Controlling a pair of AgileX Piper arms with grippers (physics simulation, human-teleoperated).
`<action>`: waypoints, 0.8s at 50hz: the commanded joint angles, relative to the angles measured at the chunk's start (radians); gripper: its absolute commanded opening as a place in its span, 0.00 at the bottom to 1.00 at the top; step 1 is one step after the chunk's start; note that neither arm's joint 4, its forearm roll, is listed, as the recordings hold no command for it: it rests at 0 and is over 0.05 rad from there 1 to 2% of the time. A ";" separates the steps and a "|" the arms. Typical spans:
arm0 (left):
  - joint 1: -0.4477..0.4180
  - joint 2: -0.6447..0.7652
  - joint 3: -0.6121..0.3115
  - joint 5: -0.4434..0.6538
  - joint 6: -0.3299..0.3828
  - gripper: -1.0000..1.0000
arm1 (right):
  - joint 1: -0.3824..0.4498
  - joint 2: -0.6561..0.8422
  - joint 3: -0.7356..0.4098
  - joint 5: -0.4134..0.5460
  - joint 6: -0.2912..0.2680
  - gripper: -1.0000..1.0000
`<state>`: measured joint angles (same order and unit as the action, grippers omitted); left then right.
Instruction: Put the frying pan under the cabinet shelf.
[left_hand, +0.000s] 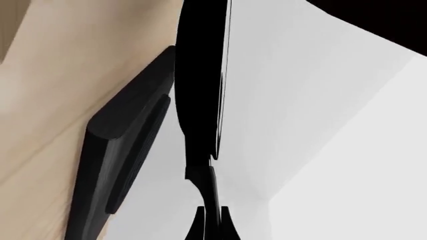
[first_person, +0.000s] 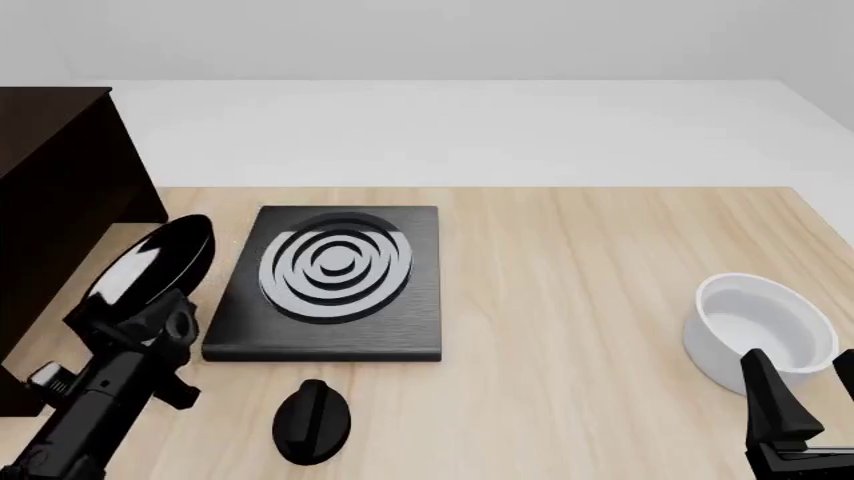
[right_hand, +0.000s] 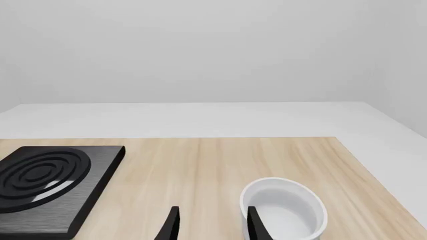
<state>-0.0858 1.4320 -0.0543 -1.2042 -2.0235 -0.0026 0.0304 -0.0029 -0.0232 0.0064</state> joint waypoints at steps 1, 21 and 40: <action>0.035 0.136 -0.110 -0.016 -0.001 0.00 | 0.000 0.000 0.000 0.000 0.000 1.00; 0.173 0.359 -0.232 -0.016 0.027 0.00 | 0.000 0.000 0.000 0.000 0.000 1.00; 0.341 0.453 -0.189 -0.016 0.164 0.00 | 0.000 0.000 0.000 0.000 0.000 1.00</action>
<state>0.1552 1.8108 -0.2537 -1.2200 -1.9201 -0.0026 0.0305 -0.0029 -0.0233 0.0064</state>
